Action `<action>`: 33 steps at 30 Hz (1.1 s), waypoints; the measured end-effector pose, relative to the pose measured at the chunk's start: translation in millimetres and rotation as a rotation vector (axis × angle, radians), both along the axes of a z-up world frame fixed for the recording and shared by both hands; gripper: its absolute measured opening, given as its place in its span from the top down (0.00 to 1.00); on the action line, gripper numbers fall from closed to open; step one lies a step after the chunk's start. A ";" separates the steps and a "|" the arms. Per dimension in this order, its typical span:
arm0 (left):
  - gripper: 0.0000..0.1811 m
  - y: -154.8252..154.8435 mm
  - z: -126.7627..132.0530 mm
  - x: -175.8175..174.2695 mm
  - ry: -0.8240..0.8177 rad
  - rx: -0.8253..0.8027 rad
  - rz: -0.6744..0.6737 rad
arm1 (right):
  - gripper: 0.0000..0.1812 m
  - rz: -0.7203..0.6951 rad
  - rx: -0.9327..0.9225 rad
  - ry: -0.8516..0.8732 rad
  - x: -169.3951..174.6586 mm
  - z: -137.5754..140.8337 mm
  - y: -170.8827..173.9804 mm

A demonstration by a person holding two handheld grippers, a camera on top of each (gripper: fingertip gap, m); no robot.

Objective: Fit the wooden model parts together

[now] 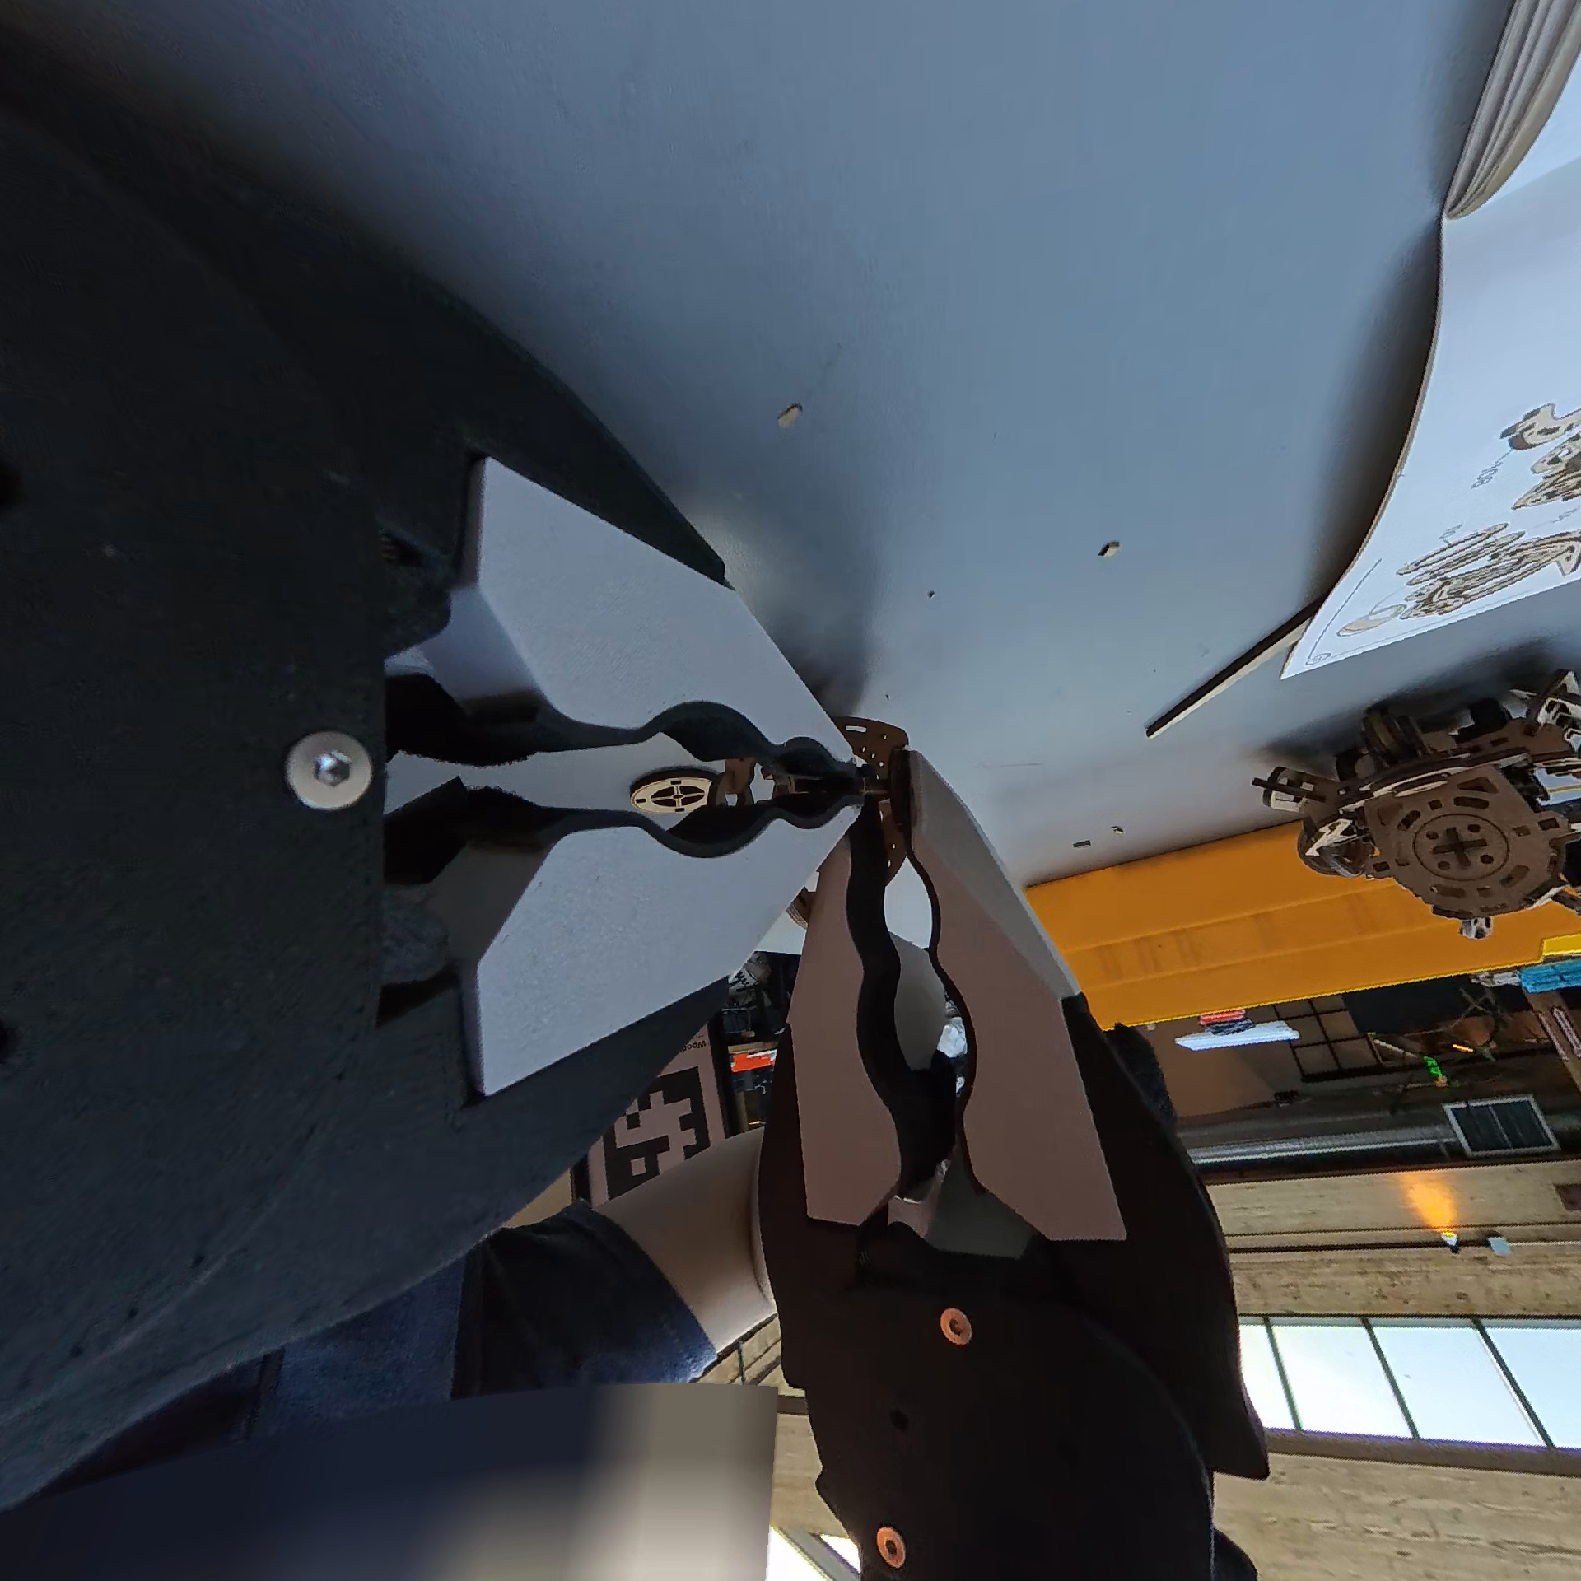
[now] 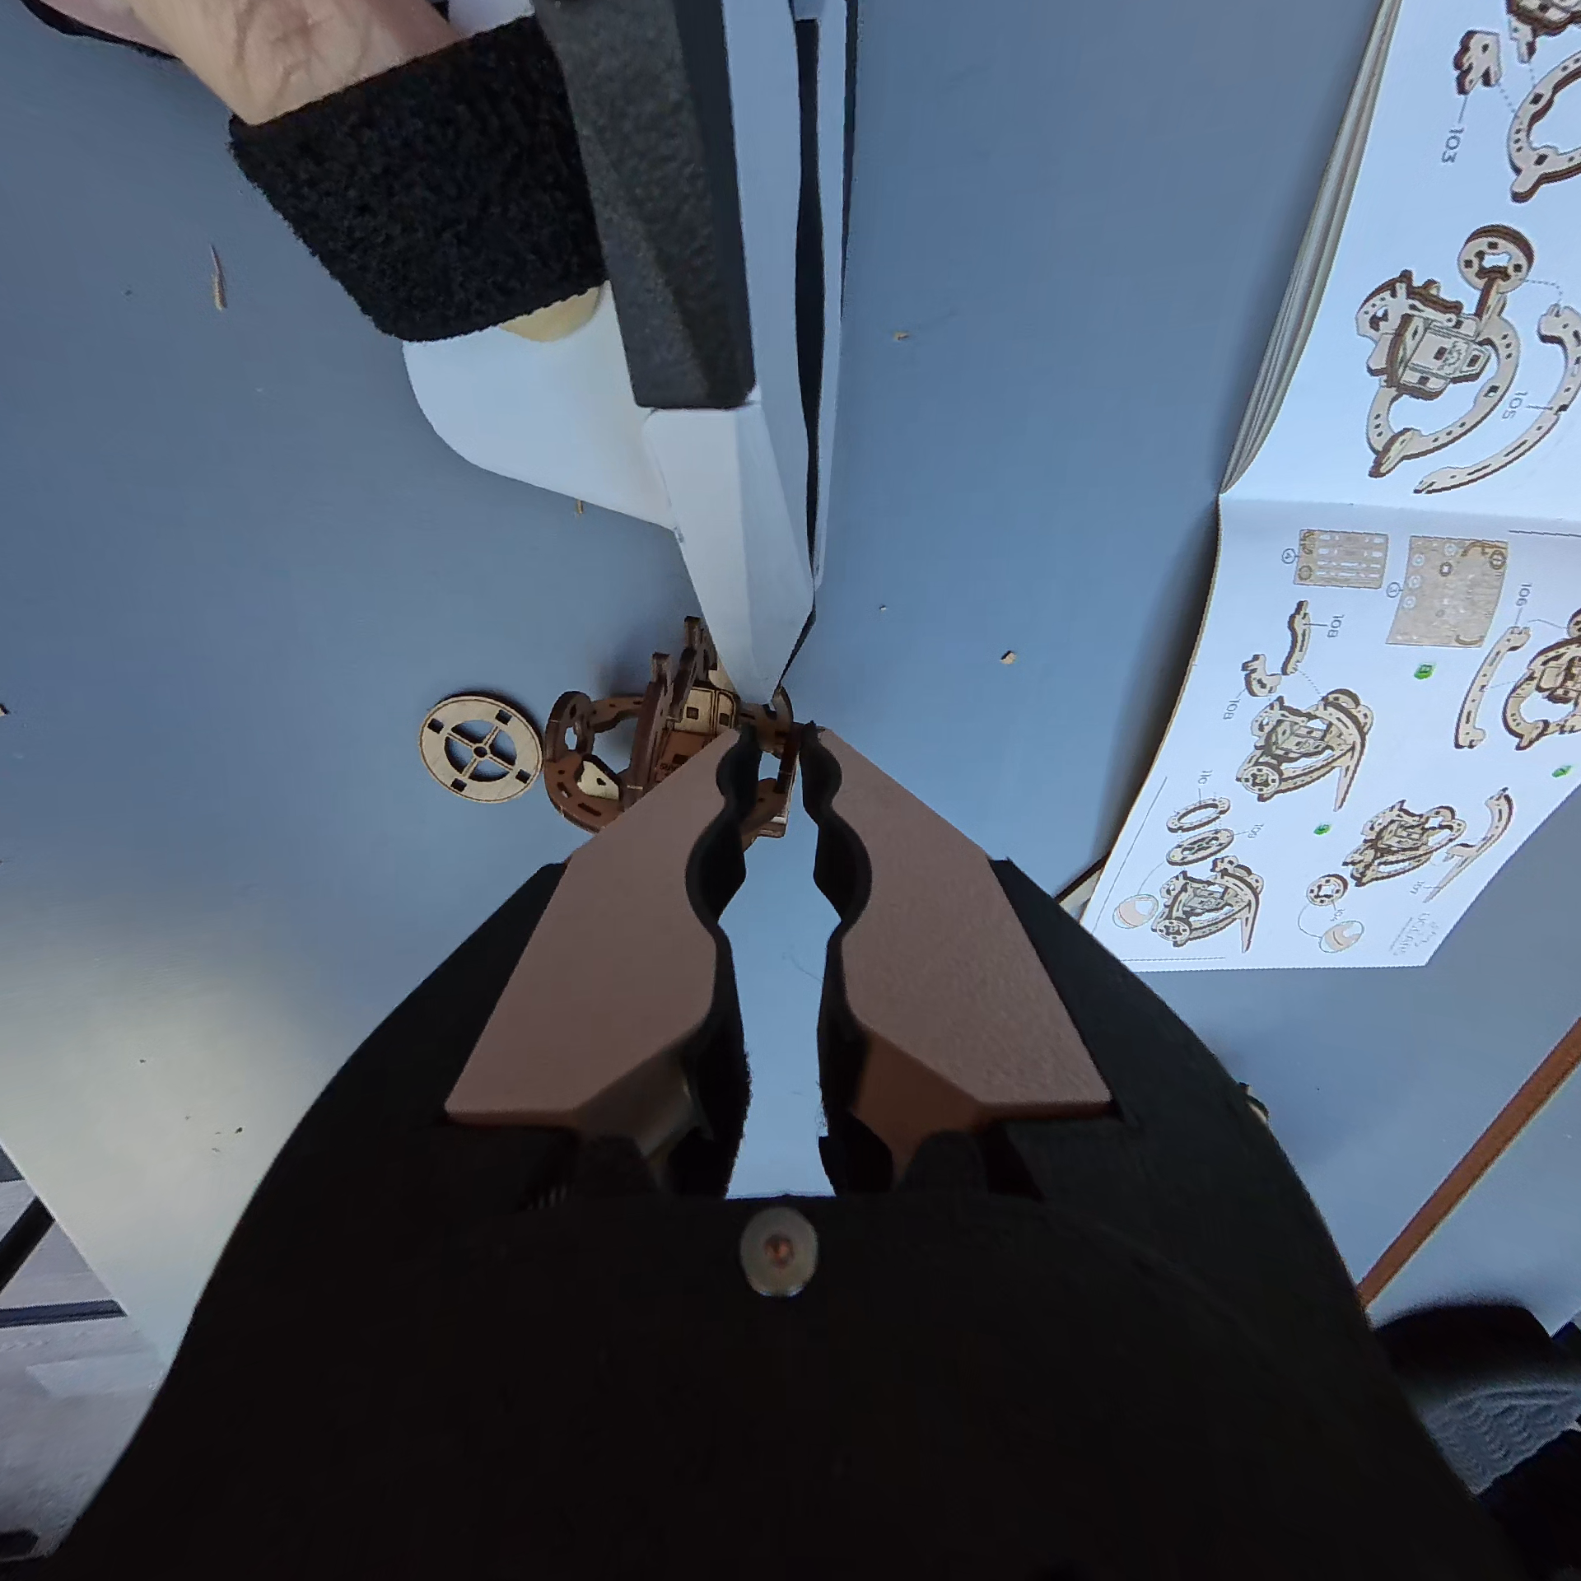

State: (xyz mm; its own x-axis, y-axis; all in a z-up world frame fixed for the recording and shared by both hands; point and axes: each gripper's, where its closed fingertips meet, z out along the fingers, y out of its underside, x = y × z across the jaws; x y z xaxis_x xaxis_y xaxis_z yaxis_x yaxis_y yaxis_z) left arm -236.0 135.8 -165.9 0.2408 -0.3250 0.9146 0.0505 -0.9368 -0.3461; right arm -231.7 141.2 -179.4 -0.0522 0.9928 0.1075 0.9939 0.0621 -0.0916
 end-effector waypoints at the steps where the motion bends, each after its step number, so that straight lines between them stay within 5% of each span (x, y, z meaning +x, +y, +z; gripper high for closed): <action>1: 1.00 0.1 0.1 -0.1 0.000 0.001 0.002 | 0.96 0.003 0.007 0.003 -0.3 0.2 0.5; 22: 1.00 -1.8 1.3 0.4 -0.001 0.006 -0.003 | 0.96 -0.001 0.016 -0.009 1.6 1.3 -1.8; 33: 1.00 0.2 0.3 -0.5 -0.014 -0.005 0.009 | 0.90 -0.022 0.009 0.133 -3.9 20.7 4.6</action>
